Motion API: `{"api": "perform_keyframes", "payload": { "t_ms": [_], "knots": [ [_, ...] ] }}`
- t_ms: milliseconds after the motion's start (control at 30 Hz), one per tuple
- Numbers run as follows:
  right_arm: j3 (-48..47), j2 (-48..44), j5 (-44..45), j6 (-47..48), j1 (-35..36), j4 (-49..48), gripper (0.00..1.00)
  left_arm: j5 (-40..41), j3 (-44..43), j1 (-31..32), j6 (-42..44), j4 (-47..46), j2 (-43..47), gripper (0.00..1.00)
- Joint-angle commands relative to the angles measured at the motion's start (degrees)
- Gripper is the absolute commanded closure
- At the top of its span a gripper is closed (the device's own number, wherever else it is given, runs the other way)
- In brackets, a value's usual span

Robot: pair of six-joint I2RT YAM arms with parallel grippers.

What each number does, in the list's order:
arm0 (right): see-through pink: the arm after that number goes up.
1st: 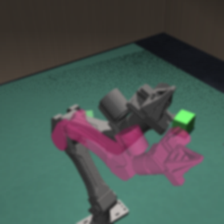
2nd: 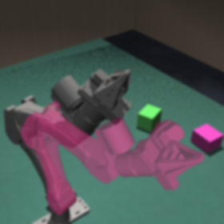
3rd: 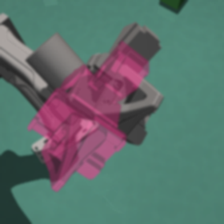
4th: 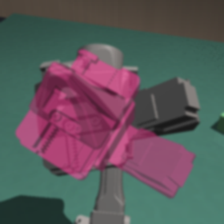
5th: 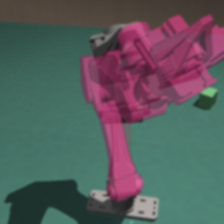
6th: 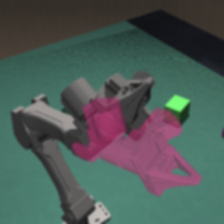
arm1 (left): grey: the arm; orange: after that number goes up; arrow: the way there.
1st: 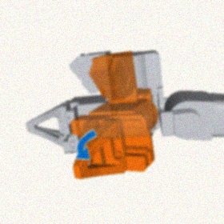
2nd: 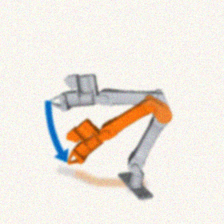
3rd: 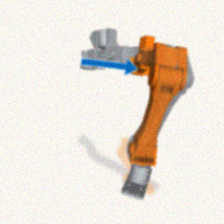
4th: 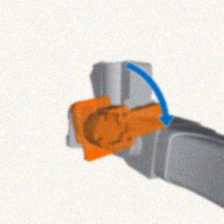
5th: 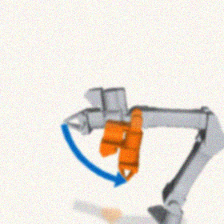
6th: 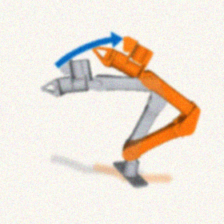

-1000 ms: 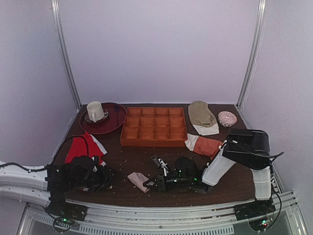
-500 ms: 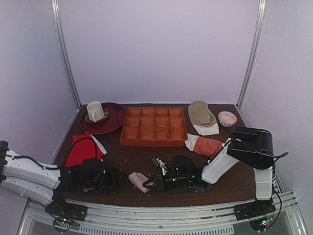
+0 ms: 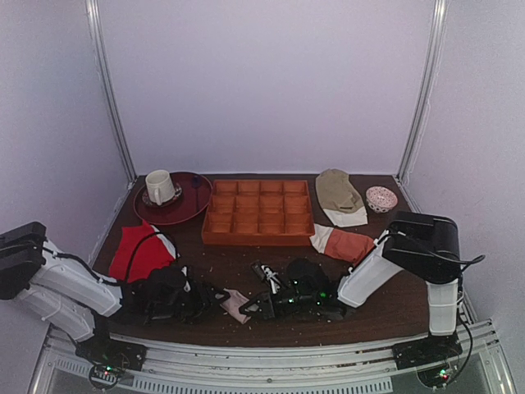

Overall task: Roll the underwear
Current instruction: Roll the underwear at the center of the board.

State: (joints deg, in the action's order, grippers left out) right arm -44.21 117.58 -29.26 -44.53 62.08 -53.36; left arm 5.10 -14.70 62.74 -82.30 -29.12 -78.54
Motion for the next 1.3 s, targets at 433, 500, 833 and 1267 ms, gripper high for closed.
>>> {"api": "perform_keyframes", "payload": {
  "t_ms": [433, 500, 833, 1267],
  "knots": [
    [2.13, 2.84, 0.06, 1.43, 0.43, 16.78, 1.00, -4.02, -3.20, 0.10, -0.20, -2.69, -5.71, 0.71],
    [1.92, 2.85, 0.09, 1.72, 0.43, 17.27, 1.00, -3.84, -3.84, 0.10, 0.09, -0.81, -5.02, 0.80],
    [0.02, -4.60, 8.21, 10.75, 2.01, 28.15, 0.92, -4.66, -4.98, 0.10, -0.12, -0.90, -6.76, 1.00],
    [-8.73, -15.70, 35.23, 27.09, 10.78, 43.60, 0.69, -5.04, -5.25, 0.10, -0.55, -0.77, -7.19, 1.00]
  ]
}}
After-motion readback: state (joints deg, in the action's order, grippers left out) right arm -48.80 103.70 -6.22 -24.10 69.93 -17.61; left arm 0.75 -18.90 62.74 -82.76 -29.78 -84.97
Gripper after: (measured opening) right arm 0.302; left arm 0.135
